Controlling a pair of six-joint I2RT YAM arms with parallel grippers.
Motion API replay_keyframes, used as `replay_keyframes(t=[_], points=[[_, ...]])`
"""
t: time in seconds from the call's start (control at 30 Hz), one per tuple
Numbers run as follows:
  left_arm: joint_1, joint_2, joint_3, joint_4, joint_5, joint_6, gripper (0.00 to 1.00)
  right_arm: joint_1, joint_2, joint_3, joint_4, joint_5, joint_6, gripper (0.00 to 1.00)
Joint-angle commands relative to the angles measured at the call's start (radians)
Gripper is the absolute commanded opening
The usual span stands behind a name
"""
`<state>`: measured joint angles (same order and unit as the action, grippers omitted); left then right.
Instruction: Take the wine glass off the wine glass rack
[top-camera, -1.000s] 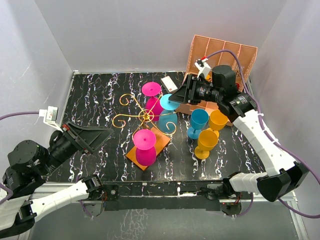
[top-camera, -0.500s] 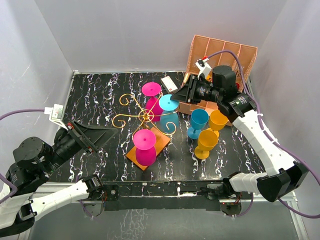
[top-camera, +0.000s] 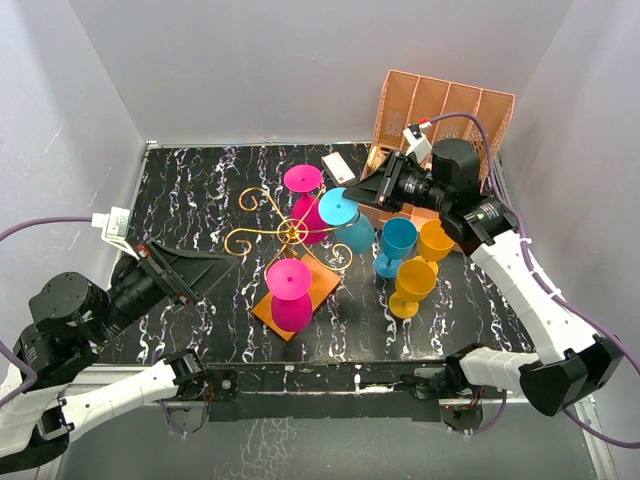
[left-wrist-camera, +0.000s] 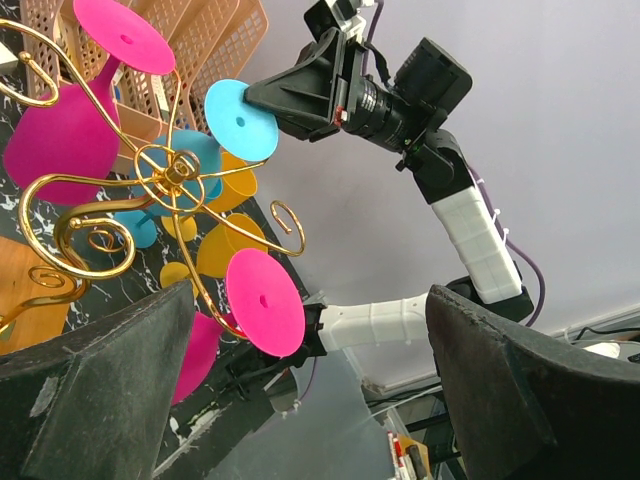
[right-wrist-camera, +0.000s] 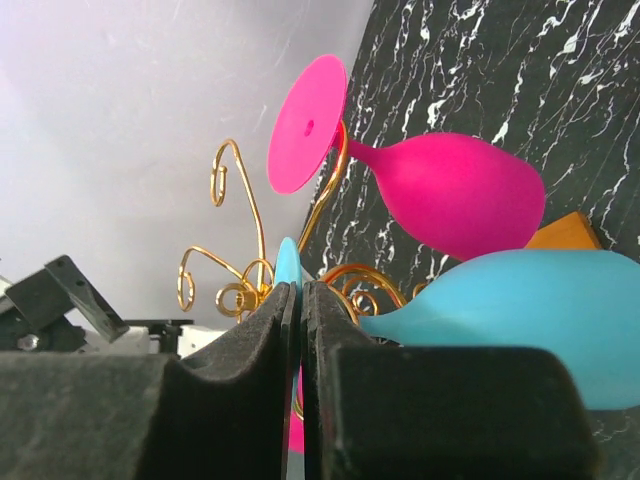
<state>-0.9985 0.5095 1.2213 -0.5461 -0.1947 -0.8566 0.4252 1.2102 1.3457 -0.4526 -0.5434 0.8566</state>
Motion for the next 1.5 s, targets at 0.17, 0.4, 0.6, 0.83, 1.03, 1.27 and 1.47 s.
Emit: replay_keyframes(t=[0.17, 0.4, 0.6, 0.83, 1.03, 1.27, 1.47], points=[[-0.001, 0.012, 0.017, 0.039, 0.013, -0.001, 0.97, 0.0, -0.103, -0.072, 0.149, 0.104, 0.264, 0.08], [0.0, 0.016, 0.018, 0.054, 0.014, 0.002, 0.97, 0.0, -0.146, -0.11, 0.146, 0.171, 0.352, 0.08], [0.0, 0.008, -0.005, 0.09, 0.023, -0.005, 0.97, -0.003, -0.171, -0.103, 0.106, 0.16, 0.352, 0.08], [0.0, -0.011, -0.028, 0.09, 0.018, -0.019, 0.97, -0.002, -0.181, -0.122, 0.101, 0.061, 0.324, 0.08], [0.0, -0.004, -0.009, 0.069, 0.005, -0.01, 0.97, -0.002, -0.168, -0.127, 0.149, -0.055, 0.282, 0.08], [-0.001, 0.002, -0.015, 0.069, 0.006, -0.012, 0.97, -0.002, -0.107, -0.102, 0.222, -0.126, 0.278, 0.08], [-0.001, 0.001, -0.011, 0.072, 0.003, -0.015, 0.97, -0.002, -0.05, -0.055, 0.228, -0.099, 0.305, 0.08]])
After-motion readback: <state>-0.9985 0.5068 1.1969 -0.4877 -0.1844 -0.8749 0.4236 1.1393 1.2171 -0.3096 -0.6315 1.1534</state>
